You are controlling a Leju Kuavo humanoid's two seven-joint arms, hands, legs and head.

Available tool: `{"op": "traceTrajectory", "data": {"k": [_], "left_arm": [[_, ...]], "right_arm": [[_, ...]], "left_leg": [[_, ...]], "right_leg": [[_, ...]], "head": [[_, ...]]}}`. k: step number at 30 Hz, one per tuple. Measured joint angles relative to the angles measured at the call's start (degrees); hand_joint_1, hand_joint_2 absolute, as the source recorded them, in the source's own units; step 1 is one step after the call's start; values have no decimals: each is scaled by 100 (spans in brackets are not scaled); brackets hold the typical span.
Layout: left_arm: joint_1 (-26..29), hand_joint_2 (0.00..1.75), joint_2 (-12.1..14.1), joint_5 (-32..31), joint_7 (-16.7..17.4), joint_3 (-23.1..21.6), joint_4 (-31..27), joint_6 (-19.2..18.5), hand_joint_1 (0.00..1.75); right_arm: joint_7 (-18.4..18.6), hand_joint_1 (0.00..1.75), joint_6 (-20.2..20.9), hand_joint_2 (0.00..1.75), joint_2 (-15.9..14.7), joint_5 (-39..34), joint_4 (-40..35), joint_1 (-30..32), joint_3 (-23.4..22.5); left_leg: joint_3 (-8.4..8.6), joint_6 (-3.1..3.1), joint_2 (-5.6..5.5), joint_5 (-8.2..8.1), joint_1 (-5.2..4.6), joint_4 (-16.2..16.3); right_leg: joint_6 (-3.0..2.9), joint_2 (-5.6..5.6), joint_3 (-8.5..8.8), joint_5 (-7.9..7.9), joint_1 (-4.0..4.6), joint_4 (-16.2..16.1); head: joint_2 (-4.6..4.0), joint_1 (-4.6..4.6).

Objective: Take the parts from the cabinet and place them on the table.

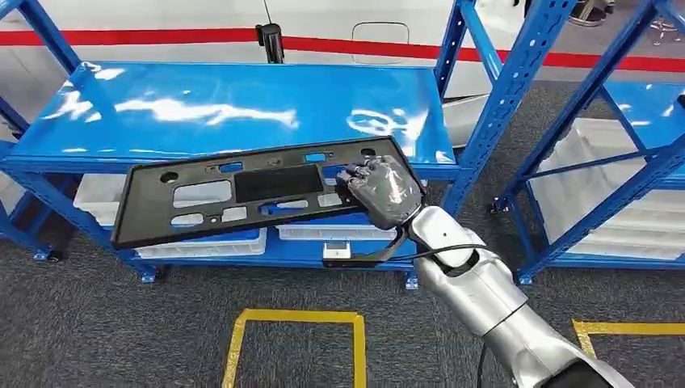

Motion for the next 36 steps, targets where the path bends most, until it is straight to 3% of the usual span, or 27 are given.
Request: {"op": "traceTrajectory", "data": {"k": [1, 3, 5, 6, 8, 9, 10, 11, 12, 13, 14, 15, 17, 19, 20, 23, 24, 25, 26, 27, 28, 30, 31, 33, 34, 35, 36], "left_arm": [[-1, 175, -4, -4, 0, 0, 0, -2, 0], [-1, 175, -7, -26, -2, 0, 0, -26, 0], [-1, 175, -15, -33, -9, 0, -2, -31, 0], [1, 175, -17, -33, -11, 0, 0, -33, 0], [6, 175, -15, -35, -11, 0, 0, -35, 0], [28, 175, -11, -33, -11, 0, 4, -35, 0], [33, 175, 2, -35, -11, 0, 9, -35, 0], [43, 175, 2, -33, -7, 0, 9, -37, 0], [51, 175, 0, -35, -4, 0, 9, -39, 0], [49, 175, 0, -35, -4, 0, 9, -39, 0], [47, 175, 2, -37, -7, -2, 9, -39, 0], [45, 175, 4, -39, -4, -2, 9, -39, 0], [46, 175, 9, -39, 2, 0, 9, -39, 0], [36, 175, 15, -42, 15, -2, 7, -31, 0], [19, 175, 6, -44, 15, -2, 4, -31, 0], [18, 175, 9, -50, 19, -2, 4, -28, 0], [22, 175, 9, -48, 24, -2, 4, -28, 0], [20, 175, 9, -41, 33, 0, 7, -24, 0], [15, 175, 4, -42, 33, 0, 4, -24, 0], [12, 175, 5, -40, 33, 0, 4, -18, 0], [12, 175, 9, -42, 33, 0, 4, -17, 0], [14, 175, 4, -42, 33, 0, 4, -17, 0], [15, 175, 2, -42, 33, 0, 4, -17, 0], [13, 175, 0, -42, 33, 0, 4, -15, 0], [13, 175, 0, -42, 35, 0, 4, -15, 0], [13, 175, -17, -42, 33, 0, 2, -15, 0], [14, 175, -24, -42, 33, 0, -2, -15, 0]], "right_arm": [[0, 175, 0, 175, 0, 7, 20, 2, -11], [7, 175, 0, 175, 4, 42, 40, 3, -35], [15, 175, 0, 175, 24, 59, 35, -8, -61], [17, 175, 0, 175, 42, 70, 35, -16, -79], [17, 175, -9, 175, 48, 88, 46, 5, -88], [18, 175, -11, 175, 44, 92, 57, 35, -90], [17, 175, -15, 175, 50, 105, 68, 39, -90], [15, 175, -18, 175, 59, 118, 70, 43, -90], [13, 175, -22, 175, 70, 123, 72, 44, -90], [9, 175, -24, 175, 74, 127, 74, 46, -90], [9, 175, -24, 175, 81, 127, 81, 61, -90], [9, 175, -26, 175, 85, 127, 90, 84, -90], [9, 175, -26, 175, 83, 138, 105, 114, -90], [-2, 175, -31, 175, 83, 162, 118, 113, -92], [-2, 175, -35, 175, 81, 169, 118, 113, -96], [-15, 175, -85, 175, 81, 162, 125, 118, -127], [-24, 175, -90, 175, 79, 162, 129, 124, -127], [-26, 175, -94, 175, 63, 160, 142, 127, -136], [-28, 175, -94, 175, 61, 160, 153, 130, -144], [-33, 175, -94, 175, 59, 160, 160, 130, -153], [-35, 175, -94, 175, 55, 160, 173, 128, -164], [-35, 175, -94, 175, 50, 156, 190, 134, -166], [-35, 175, -94, 175, 48, 155, 199, 136, -166], [-37, 175, -94, 175, 44, 155, 210, 129, -166], [-37, 175, -94, 175, 44, 155, 210, 124, -170], [-42, 175, -94, 175, 44, 153, 210, 105, -175], [-55, 175, -96, 175, 53, 153, 208, 79, -190]], "left_leg": [[-86, -5, 0, 65, -7, 3], [-253, -29, -1, 203, -24, 6], [-359, -89, -10, 306, -72, 32], [-383, -115, 6, 375, -75, 43], [-411, -165, 3, 517, -60, -16], [-439, -199, -9, 567, -61, -24], [-500, -240, -22, 415, -4, 49], [-597, -270, -24, 44, 10, 279], [-692, -306, -38, -331, 30, 654], [-809, -350, -43, -640, 47, 1135], [-896, -389, -45, -809, 69, 1568], [-906, -426, -43, -828, 101, 1869], [-573, -480, -40, -531, 173, 1655], [135, -537, -41, -320, 237, 747], [399, -580, -95, -573, 211, 355], [292, -410, -104, -499, 134, 313], [258, -333, -99, -442, 115, 285], [214, -193, -60, -338, 153, 215], [137, -132, -49, -263, 109, 204], [47, -55, -45, -195, 98, 206], [-44, -29, -45, -128, 74, 207], [-236, -5, -44, 20, 25, 213], [-309, 1, -44, 77, 6, 214], [-513, 6, -46, 247, -43, 216], [-580, -1, -49, 312, -61, 216], [-640, -7, -45, 389, -38, 221], [-691, -49, -45, 453, -63, 224]], "right_leg": [[65, 0, 100, 119, 2, -14], [159, -1, 643, 454, 9, -672], [37, -2, 1553, 321, 73, -1794], [8, 5, 1626, 213, 104, -2154], [1, 12, 1468, 279, 105, -2070], [-55, 6, 1425, 349, 38, -2100], [-99, -6, 1437, 418, -50, -2091], [-194, -9, 1374, 485, -38, -2092], [-237, -18, 1303, 562, -37, -2090], [-230, -17, 1226, 628, -34, -2082], [-219, -17, 1153, 687, -32, -2078], [-189, -18, 1073, 737, -34, -2064], [-118, -18, 922, 805, -69, -1995], [-56, -12, 776, 841, -108, -1867], [-17, -10, 697, 865, -81, -1827], [168, -9, 660, 1003, -37, -1858], [222, -4, 643, 1063, -32, -1889], [244, -11, 569, 1020, -17, -1848], [182, -5, 453, 783, -36, -1680], [97, -3, 314, 454, -30, -1329], [52, -2, 181, 167, -30, -878], [91, -1, -20, -173, -28, 1], [129, 0, 7, -151, -13, 136], [220, 1, 500, 219, 59, -307], [192, 2, 794, 316, 75, -701], [80, 2, 1237, 271, 147, -1309], [-47, -9, 1723, 47, 192, -1963]], "head": [[0, -4], [0, -2], [0, 2], [0, -11], [0, -20], [0, -27], [0, -19], [0, -31], [0, -70], [0, -63], [0, -72], [0, -66], [0, -68], [0, -70], [0, -90], [0, -103], [0, -74], [0, -81], [0, -83], [0, -72], [0, -65], [0, -55], [0, -55], [0, -52], [0, -59], [0, -61], [0, -66]]}}
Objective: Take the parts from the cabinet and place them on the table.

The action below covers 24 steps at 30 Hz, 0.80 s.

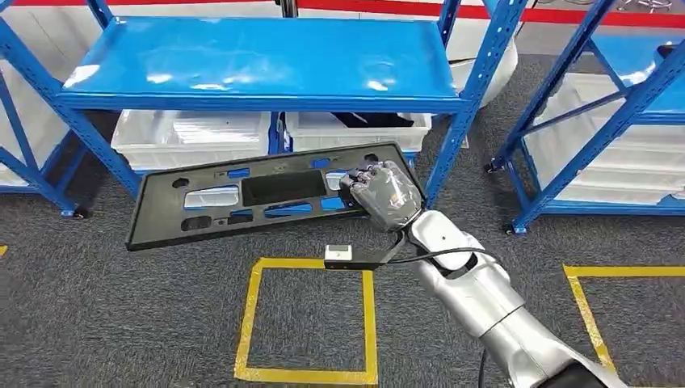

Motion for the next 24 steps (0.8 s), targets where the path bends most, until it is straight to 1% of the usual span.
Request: {"op": "traceTrajectory", "data": {"k": [1, 2, 3, 4, 5, 6, 7, 8, 9, 10, 11, 12, 13, 14, 15, 16, 17, 18, 19, 20, 21, 22, 23, 24], "left_arm": [[8, 175, 0, 0, 0, 0, 0, 0, 0], [9, 175, 0, 0, 0, 0, 2, -2, 0], [12, 175, -15, 0, -2, 0, 2, -2, 0], [18, 175, -15, 0, -2, 0, 4, 0, 0], [18, 175, 4, 0, -2, 0, 7, 4, 0], [22, 175, 2, 0, 0, 0, 7, 7, 0], [35, 175, 2, 2, 0, 0, 9, 7, 0], [35, 175, 2, 2, -2, 0, 9, 9, 0], [26, 175, 9, 4, -2, 0, 7, 9, 0], [24, 175, 18, 7, -2, 0, 7, 9, 0], [25, 175, 24, 9, -4, 0, 7, 9, 0], [26, 175, 26, 9, -6, 0, 7, 7, 0], [25, 175, 31, 9, -7, 0, 7, 9, 0], [21, 175, 33, 9, -7, 0, 7, 4, 0], [7, 175, 24, 4, -7, 0, 4, 0, 0], [5, 175, 24, 0, -7, 0, 2, 0, 0], [2, 175, 26, 0, -7, 0, 2, -2, 0], [-3, 175, 26, -6, -7, 0, 2, -2, 0], [-3, 175, 28, -20, -7, 0, 2, -7, 0], [5, 175, 24, -20, -2, 0, 4, -7, 0], [2, 175, 17, -26, 0, -2, 4, -9, 0], [1, 175, 24, -26, -2, 0, 4, -9, 0], [0, 175, 24, -26, -2, 0, 2, -9, 0], [-1, 175, 22, -30, -2, 0, 2, -17, 0]], "right_arm": [[-11, 175, 0, 175, 6, -7, -2, -9, -15], [-28, 175, 0, 175, 4, -17, 4, -22, -17], [-46, 175, 0, 175, 0, -35, 13, -43, -17], [-68, 175, 0, 175, 2, -37, 24, -43, -15], [-72, 175, 4, 175, 26, -39, 39, -46, -6], [-87, 175, 4, 175, 59, -39, 52, -49, -2], [-96, 175, 7, 175, 81, -35, 61, -40, 9], [-111, 175, 7, 175, 87, -35, 70, -39, 20], [-120, 175, 7, 175, 94, -35, 83, -39, 31], [-120, 175, 7, 175, 98, -35, 94, -38, 31], [-120, 175, 4, 175, 113, -37, 127, -38, 31], [-120, 175, 2, 175, 118, -37, 144, -37, 31], [-120, 175, 2, 175, 120, -35, 162, -33, 33], [-120, 175, 0, 175, 127, -33, 173, -28, 33], [-120, 175, -4, 175, 129, -26, 179, -23, 33], [-120, 175, -4, 175, 129, -20, 179, -18, 33], [-116, 175, -4, 175, 138, -9, 179, -8, 37], [-114, 175, -4, 175, 140, -4, 179, 4, 41], [-109, 175, -4, 175, 133, -2, 179, 32, 42], [-103, 175, -4, 175, 118, 0, 184, 63, 39], [-98, 175, -4, 175, 109, 0, 188, 86, 42], [-94, 175, -4, 175, 107, 2, 190, 99, 42], [-88, 175, -4, 175, 92, 2, 192, 105, 39], [-83, 175, -4, 175, 81, 2, 192, 112, 39]], "left_leg": [[11, -26, 12, 92, 35, -56], [39, -59, 21, 192, 58, -143], [36, -86, 12, 268, 67, -182], [34, -134, -11, 350, 25, -252], [-50, -155, -27, 162, 63, -202], [-118, -188, -28, -274, 81, 63], [-190, -238, -26, -701, 101, 471], [-239, -267, -26, -886, 114, 729], [-344, -338, -25, -1182, 149, 1340], [-334, -396, -24, -1151, 187, 1664], [-240, -441, -21, -974, 222, 1738], [-58, -471, -20, -753, 253, 1626], [215, -501, -18, -579, 279, 1344], [570, -526, -18, -546, 310, 918], [891, -583, -52, -917, 289, 454], [1004, -516, -80, -992, 252, 203], [976, -445, -69, -1038, 244, 174], [939, -412, -72, -1024, 221, 180], [904, -329, -70, -978, 185, 172], [865, -199, -47, -893, 200, 107], [800, -102, -34, -819, 173, 101], [707, 1, -24, -744, 168, 100], [622, 18, -23, -673, 158, 100], [519, 31, -23, -587, 143, 101]], "right_leg": [[-18, -8, -42, 22, 55, -73], [-24, 12, -149, 149, 51, -49], [-46, 18, -144, 174, 61, -123], [-108, 9, -192, 255, 7, -174], [-147, -25, -158, 363, -98, -205], [-241, -26, -264, 454, -122, -209], [-236, -26, -339, 535, -127, -205], [-235, -25, -385, 578, -129, -203], [-216, -28, -516, 674, -138, -195], [-194, -30, -636, 758, -152, -176], [-156, -34, -747, 809, -170, -134], [-124, -35, -850, 852, -197, -83], [-88, -35, -947, 876, -224, -17], [-60, -33, -1027, 893, -246, 63], [-17, -35, -1124, 917, -214, 130], [15, -35, -1161, 939, -202, 186], [90, -33, -1191, 992, -177, 184], [146, -32, -1216, 1033, -169, 181], [231, -31, -1234, 1094, -167, 156], [272, -30, -1300, 1089, -143, 166], [219, -19, -1383, 899, -195, 301], [128, -15, -1543, 569, -192, 609], [77, -10, -1665, 261, -193, 1030], [62, -5, -1797, -3, -193, 1548]], "head": [[0, -24], [0, 17], [0, 44], [0, 35], [0, 61], [0, 46], [0, 6], [0, 13], [0, 6], [0, 9], [0, 6], [0, 9], [0, 9], [0, 4], [0, -9], [0, -9], [0, 0], [0, -9], [0, 7], [0, 4], [0, -4], [0, 24], [0, 26], [0, 26]]}}
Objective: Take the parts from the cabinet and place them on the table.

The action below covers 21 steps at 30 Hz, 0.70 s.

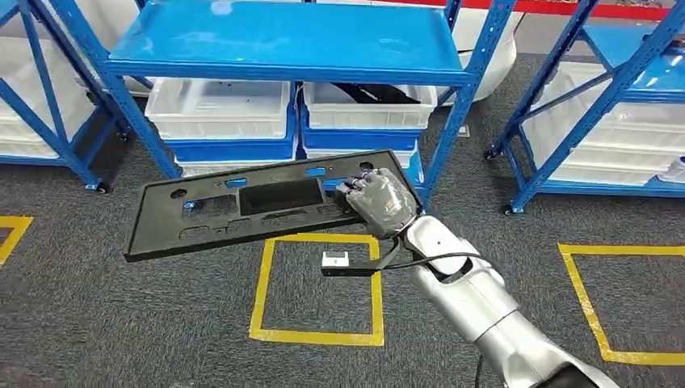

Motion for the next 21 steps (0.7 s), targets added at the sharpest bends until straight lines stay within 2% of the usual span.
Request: {"op": "traceTrajectory", "data": {"k": [1, 2, 3, 4, 5, 6, 7, 8, 10, 11, 12, 13, 14, 15, 16, 17, 18, 19, 20, 21], "left_arm": [[0, 175, -2, -7, 0, 0, 0, 2, 0], [1, 175, -2, -9, 0, 0, 0, 0, 0], [0, 175, -4, -11, 0, 0, 0, -2, 0], [0, 175, -4, -11, 0, 0, 0, -2, 0], [0, 175, -4, -11, 0, 0, 0, -2, 0], [-8, 175, -6, -11, -2, 0, 0, -5, 0], [-3, 175, -15, -11, -8, 0, -9, -9, 0], [-2, 175, -20, -11, -15, 0, -9, -9, 0], [5, 175, -13, -11, -20, 0, -7, -13, 0], [17, 175, -15, -9, -20, 0, -5, -13, 0], [35, 175, -13, -2, -20, 0, 4, -13, 0], [50, 175, -7, -2, -13, 0, 4, -13, 0], [63, 175, -7, 9, -13, 0, 4, -13, 0], [59, 175, -4, 13, -15, 0, 2, -15, 0], [49, 175, 2, 13, -15, 0, 2, -15, 0], [44, 175, 7, 13, -15, 0, 2, -13, 0], [44, 175, 9, 13, -15, 0, 4, -13, 0], [44, 175, 13, 13, -15, 0, 2, -13, 0], [40, 175, 15, 11, -15, 0, 2, -13, 0], [23, 175, 17, 4, -15, 0, 2, -13, 0]], "right_arm": [[6, 175, 0, 175, -7, 0, 0, 15, 0], [17, 175, 2, 175, -15, 0, 0, 36, 0], [26, 175, 7, 175, -20, 2, 0, 49, 0], [33, 175, 9, 175, -24, 15, 0, 54, 0], [33, 175, 11, 175, -26, 22, 0, 51, 0], [35, 175, 11, 175, -24, 26, -6, 40, 0], [35, 175, 20, 175, -22, 35, -43, 38, -2], [42, 175, 28, 175, -20, 37, -81, 42, -4], [72, 175, 96, 175, -11, 46, -85, 36, 4], [87, 175, 133, 175, -5, 53, -83, 65, 7], [101, 175, 153, 175, 2, 57, -81, 84, 15], [114, 175, 162, 175, 26, 70, -81, 86, 35], [116, 175, 164, 175, 37, 72, -83, 82, 44], [118, 175, 186, 175, 48, 79, -85, 83, 55], [120, 175, 197, 175, 52, 81, -85, 87, 63], [127, 175, 201, 175, 59, 81, -87, 97, 79], [136, 175, 212, 175, 59, 81, -90, 102, 85], [138, 175, 240, 175, 61, 83, -98, 102, 87], [138, 175, 258, 175, 59, 83, -105, 101, 87], [138, 175, 265, 175, 57, 85, -116, 98, 87]], "left_leg": [[-95, 0, 3, 76, -11, 2], [-196, -4, 4, 162, -26, 3], [-292, -7, 4, 239, -37, 4], [-379, -17, 4, 311, -49, 4], [-484, -35, 2, 403, -56, 4], [-536, -53, 3, 482, -58, 15], [-590, -93, -6, 538, -71, 14], [-590, -136, 11, 640, -62, -13], [-589, -188, 0, 808, -55, -123], [-594, -214, -2, 874, -48, -154], [-647, -237, -8, 766, 0, -132], [-746, -267, 4, 295, 4, 86], [-828, -302, 3, -86, 12, 418], [-940, -343, 2, -424, 21, 935], [-1009, -371, 1, -571, 21, 1353], [-1005, -394, 1, -549, 27, 1689], [-890, -415, 2, -393, 43, 1749], [-641, -438, 4, -172, 69, 1583], [-330, -457, 5, -53, 94, 1274], [76, -482, 0, -173, 123, 777]], "right_leg": [[32, 3, -66, -99, 1, 382], [99, 10, -25, -51, 6, 598], [166, 14, 105, 92, 6, 577], [212, 15, 313, 263, 12, 389], [210, 15, 672, 396, 27, -25], [133, 16, 1076, 335, 45, -531], [15, 11, 1568, 46, 96, -1156], [-16, 15, 1600, -31, 148, -1415], [-35, 45, 1505, 92, 146, -1412], [-91, 32, 1448, 156, 82, -1437], [-153, 14, 1408, 235, -8, -1438], [-231, 5, 1345, 341, 10, -1431], [-250, 7, 1294, 418, 18, -1429], [-249, 6, 1195, 508, 22, -1422], [-241, 4, 1103, 576, 24, -1411], [-223, -2, 996, 649, 23, -1392], [-199, -5, 898, 700, 17, -1367], [-172, -6, 785, 754, -1, -1320], [-140, -4, 696, 781, -16, -1276], [-96, -3, 616, 810, -19, -1207]], "head": [[0, 6], [0, 7], [0, 2], [0, 4], [0, 2], [0, 2], [0, 11], [0, -40], [0, -15], [0, -44], [0, -35], [0, -39], [0, -61], [0, -54], [0, -55], [0, -55], [0, -55], [0, -55], [0, -57], [0, -57]]}}
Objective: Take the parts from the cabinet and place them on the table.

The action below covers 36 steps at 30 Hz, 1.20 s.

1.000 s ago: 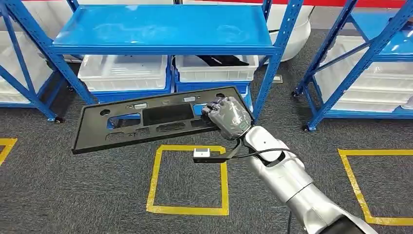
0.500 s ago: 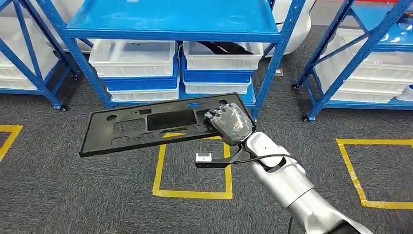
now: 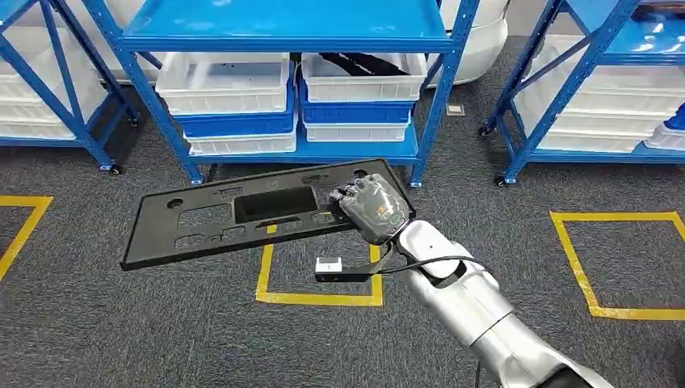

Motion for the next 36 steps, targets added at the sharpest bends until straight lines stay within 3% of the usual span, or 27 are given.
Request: {"op": "traceTrajectory", "data": {"k": [1, 2, 3, 5, 6, 7, 8, 10, 11, 12, 14, 15, 17, 18, 20, 21, 22, 23, 24, 25, 26, 28, 30, 31, 32, 34, 36], "left_arm": [[-25, 175, -9, -4, -2, 0, -7, -2, 0], [-29, 175, -9, -17, -11, 0, -11, -4, 0], [-21, 175, -9, -17, -15, 0, -11, -2, 0], [-23, 175, -9, -17, -18, 0, -11, -2, 0], [-27, 175, -9, -15, -20, 0, -9, -2, 0], [-27, 175, -15, -15, -22, 0, -9, -2, 0], [-28, 175, -9, -13, -24, 2, -9, 2, 0], [-27, 175, -11, -9, -26, 0, -9, 7, 0], [-28, 175, -15, -7, -26, 0, -9, 11, 0], [-27, 175, -15, -7, -26, 0, -9, 13, 0], [-26, 175, -20, 4, -26, 0, -9, 15, 0], [-27, 175, -20, 11, -28, 0, -9, 13, 0], [-26, 175, -31, 9, -42, 0, -17, 13, 0], [-22, 175, -33, 9, -46, 2, -18, 11, 0], [-19, 175, -33, -17, -48, 0, -18, -4, 0], [12, 175, -31, -17, -48, 0, 2, -4, 0], [15, 175, -24, -28, -48, 0, 0, -4, 0], [36, 175, -26, -28, -46, -2, 2, -24, 0], [44, 175, -26, -33, -46, 0, 2, -28, 0], [35, 175, -20, -33, -46, 0, 0, -31, 0], [23, 175, -15, -35, -46, 0, 0, -31, 0], [19, 175, -9, -35, -48, -2, 0, -31, 0], [15, 175, -4, -39, -52, 0, 0, -31, 0], [0, 175, -4, -52, -83, 0, -2, -31, 0], [-13, 175, -4, -70, -131, 0, -13, -35, 0], [-30, 175, -4, -74, -179, -2, -17, -46, 0], [-23, 175, -11, -74, -186, -2, -15, -52, 0]], "right_arm": [[0, 175, 0, 175, -2, 2, -35, -3, -2], [0, 175, 0, 175, -7, 4, -55, -9, -2], [0, 175, 0, 175, -7, 2, -59, -25, -2], [0, 175, 4, 175, -4, -2, -74, -29, -2], [2, 175, 9, 175, -26, -2, -74, -25, -2], [7, 175, 11, 175, -31, 0, -74, -22, -2], [7, 175, 11, 175, -37, 0, -74, -21, -2], [7, 175, 11, 175, -42, 2, -74, -8, 0], [7, 175, 11, 175, -39, 2, -74, 8, 0], [9, 175, 11, 175, -39, 2, -74, 19, 2], [7, 175, 11, 175, -39, 7, -74, 17, 2], [9, 175, 11, 175, -31, 11, -74, 15, 2], [9, 175, 7, 175, -6, 17, -127, -4, 2], [22, 175, 7, 175, -7, 20, -140, -16, 0], [48, 175, 7, 175, 2, 24, -140, -15, 4], [66, 175, 9, 175, -4, 35, -131, 9, 9], [90, 175, 9, 175, 9, 50, -136, 26, 13], [103, 175, 9, 175, 15, 72, -140, 44, 18], [118, 175, 11, 175, 22, 85, -155, 60, 22], [118, 175, 11, 175, 22, 88, -171, 72, 26], [118, 175, 13, 175, 22, 87, -170, 92, 31], [133, 175, 15, 175, 22, 94, -173, 146, 33], [146, 175, 20, 175, 15, 120, -199, 170, 33], [153, 175, 22, 175, 15, 131, -231, 174, 33], [162, 175, 26, 175, 0, 142, -286, 181, 24], [184, 175, 37, 175, -4, 155, -330, 179, 22], [195, 175, 52, 175, -7, 157, -378, 192, 20]], "left_leg": [[267, -12, -23, -342, -36, -382], [275, 110, -55, -324, -65, -466], [259, 141, -49, -308, -70, -536], [213, 278, -31, -195, -128, -558], [165, 370, 5, -91, -93, -620], [98, 424, 1, -10, -125, -651], [-11, 475, 10, 83, -131, -654], [-225, 480, 14, 243, -142, -651], [-336, 476, 15, 329, -146, -647], [-456, 467, 18, 422, -152, -646], [-689, 434, 21, 612, -160, -645], [-786, 410, 19, 704, -161, -644], [-870, 335, 15, 858, -178, -641], [-828, 289, 29, 958, -168, -747], [-801, 223, 28, 1200, -150, -928], [-841, 188, 21, 1283, -132, -1009], [-893, 156, 18, 944, -125, -892], [-955, 130, 19, 450, -120, -576], [-1023, 98, 15, 37, -116, -143], [-1088, 67, 15, -253, -115, 333], [-1122, 35, 16, -365, -112, 801], [-900, 10, 18, -83, -90, 1037], [-273, 13, 21, 136, -60, 441], [137, 26, 13, -61, -51, -51], [521, 55, 2, -401, -84, -631], [486, 161, 5, -434, -126, -740], [459, 303, 23, -305, -139, -821]], "right_leg": [[49, 7, -67, 33, 27, 32], [88, 4, -73, 61, 51, 44], [125, -2, -58, 106, 63, 40], [230, 12, -94, 233, 84, -14], [244, 10, -151, 159, 66, 41], [187, 24, -243, -70, 56, 182], [107, 24, -407, -443, 53, 544], [81, 24, -601, -939, 46, 1371], [128, 24, -632, -1002, 46, 1695], [203, 26, -569, -906, 50, 1852], [329, 26, -130, -507, 67, 1549], [290, 26, 261, -472, 73, 1124], [73, 21, 1143, -1030, 162, -161], [40, 33, 979, -996, 172, -120], [-14, 34, 909, -834, 186, -169], [-67, 20, 857, -694, 52, -221], [-102, 3, 837, -597, 48, -215], [-188, -1, 743, -500, 45, -215], [-203, -2, 642, -415, 49, -214], [-204, -1, 547, -334, 53, -207], [-196, -4, 442, -248, 57, -199], [-163, -8, 248, -100, 56, -189], [-118, 3, 77, -17, 47, -150], [-84, 11, 30, 24, 50, -112], [-42, 17, -29, 53, 96, -81], [38, -4, -31, 134, 105, -97], [121, 1, -55, 238, 142, -138]], "head": [[0, -17], [0, 17], [0, 40], [0, 38], [0, 37], [0, 33], [0, 64], [0, 66], [0, 64], [0, 72], [0, 72], [0, 70], [0, 81], [0, 32], [0, 51], [0, 48], [0, 42], [0, 29], [0, 7], [0, 18], [0, 13], [0, 13], [0, 13], [0, 9], [0, 7], [0, 33], [0, 37]]}}
